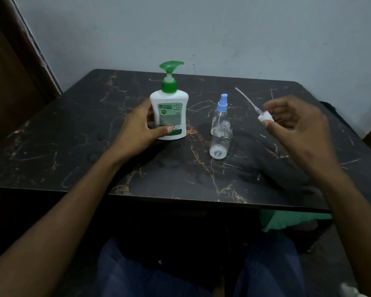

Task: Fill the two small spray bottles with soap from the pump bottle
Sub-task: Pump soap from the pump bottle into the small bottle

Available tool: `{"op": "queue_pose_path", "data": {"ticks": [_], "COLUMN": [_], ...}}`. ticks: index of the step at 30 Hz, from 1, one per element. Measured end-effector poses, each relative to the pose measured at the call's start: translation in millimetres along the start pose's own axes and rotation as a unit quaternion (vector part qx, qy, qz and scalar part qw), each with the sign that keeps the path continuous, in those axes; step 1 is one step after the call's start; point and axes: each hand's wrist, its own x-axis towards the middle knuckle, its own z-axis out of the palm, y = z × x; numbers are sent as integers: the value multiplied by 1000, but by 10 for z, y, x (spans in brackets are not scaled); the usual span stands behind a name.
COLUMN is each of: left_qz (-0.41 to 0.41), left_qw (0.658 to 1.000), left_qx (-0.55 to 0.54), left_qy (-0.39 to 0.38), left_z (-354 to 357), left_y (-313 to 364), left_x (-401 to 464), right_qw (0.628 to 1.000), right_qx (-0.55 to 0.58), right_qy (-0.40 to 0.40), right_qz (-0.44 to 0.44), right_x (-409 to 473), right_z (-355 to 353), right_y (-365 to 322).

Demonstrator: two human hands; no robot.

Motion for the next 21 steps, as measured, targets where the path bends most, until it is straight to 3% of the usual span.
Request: {"op": "queue_pose_path", "data": {"ticks": [6,10,15,21], "left_qz": [-6,-25,-38,-49], "left_qw": [1000,999,994,993], "left_qx": [-7,-37,-63,-70], "left_qy": [14,27,76,77], "left_z": [-57,-161,-244,-239], "left_y": [-1,-35,-137,-191], "left_x": [-23,-52,-85,-91], "right_qw": [996,989,947,929], "right_qx": [22,-83,-254,-316], "right_qy": [68,-32,-143,-143], "right_qz": [-60,-116,-136,-126], "right_x": [-290,-528,-457,-205], "right_z": [127,703,1292,1530], "right_y": [-603,-897,-1088,-1177]}}
